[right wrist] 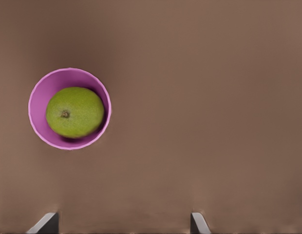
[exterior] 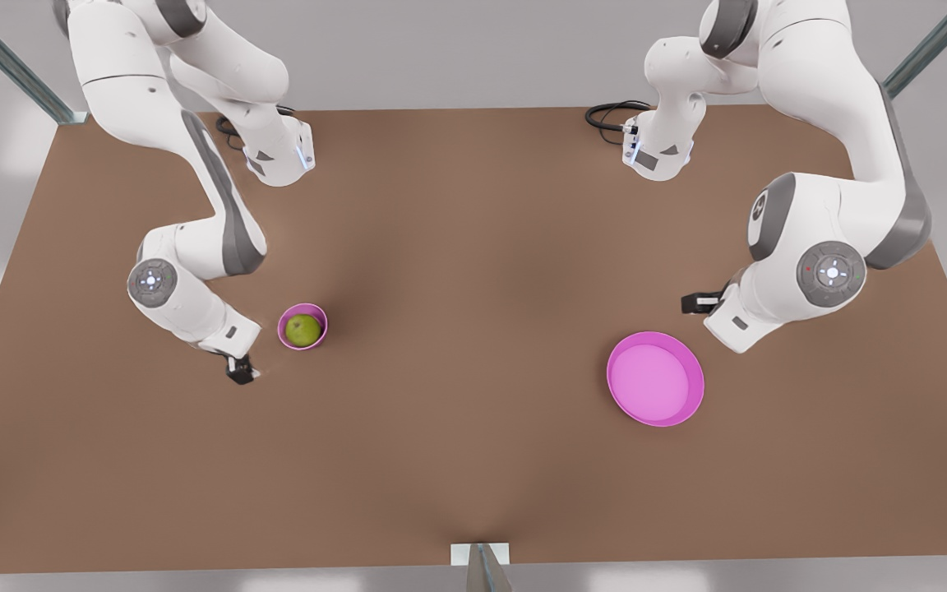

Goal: Use the left arm to pick up the apple from the plate, transfer it to the gripper of the right arm, and then use the right arm to place it into the bowl

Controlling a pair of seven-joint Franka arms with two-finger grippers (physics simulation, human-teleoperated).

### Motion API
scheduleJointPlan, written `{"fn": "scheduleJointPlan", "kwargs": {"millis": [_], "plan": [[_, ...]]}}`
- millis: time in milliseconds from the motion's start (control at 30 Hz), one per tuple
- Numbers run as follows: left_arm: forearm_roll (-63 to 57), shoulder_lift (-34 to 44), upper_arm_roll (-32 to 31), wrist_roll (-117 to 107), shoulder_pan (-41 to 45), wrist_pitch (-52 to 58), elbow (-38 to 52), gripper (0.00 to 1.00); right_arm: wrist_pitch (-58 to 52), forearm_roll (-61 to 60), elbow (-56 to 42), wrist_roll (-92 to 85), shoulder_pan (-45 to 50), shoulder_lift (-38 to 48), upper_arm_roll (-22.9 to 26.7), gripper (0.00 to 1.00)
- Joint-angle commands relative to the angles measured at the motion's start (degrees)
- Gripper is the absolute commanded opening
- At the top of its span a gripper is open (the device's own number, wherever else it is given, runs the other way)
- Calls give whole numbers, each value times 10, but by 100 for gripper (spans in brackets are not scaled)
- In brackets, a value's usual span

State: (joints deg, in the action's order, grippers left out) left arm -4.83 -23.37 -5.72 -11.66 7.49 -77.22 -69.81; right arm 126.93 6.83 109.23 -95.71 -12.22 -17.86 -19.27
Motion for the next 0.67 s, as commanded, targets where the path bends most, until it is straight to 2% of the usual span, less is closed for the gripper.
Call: {"fn": "scheduleJointPlan", "kwargs": {"millis": [0,33,67,100,200,300,400,633], "plan": [[0,1,0,-5,0,1,0,100,-105,28,-44,835,28,-40,68,100],[0,1,0,-5,0,1,0,100,-199,8,-115,885,41,-67,101,100],[-1,1,-1,-5,0,1,0,100,-370,-5,-264,898,60,-110,143,100],[0,1,-1,-5,2,1,0,100,-454,-1,-342,898,76,-125,169,100],[0,-1,-1,-3,0,12,0,100,-510,15,-326,1028,95,-18,177,100],[0,-1,-1,-5,1,12,0,100,-503,-1,-259,1055,96,63,173,100],[0,-1,0,-1,-1,13,0,100,-455,-15,-216,1048,97,92,174,100],[0,-1,0,-2,-1,14,0,100,-445,-25,-207,1049,95,99,177,100]]}}
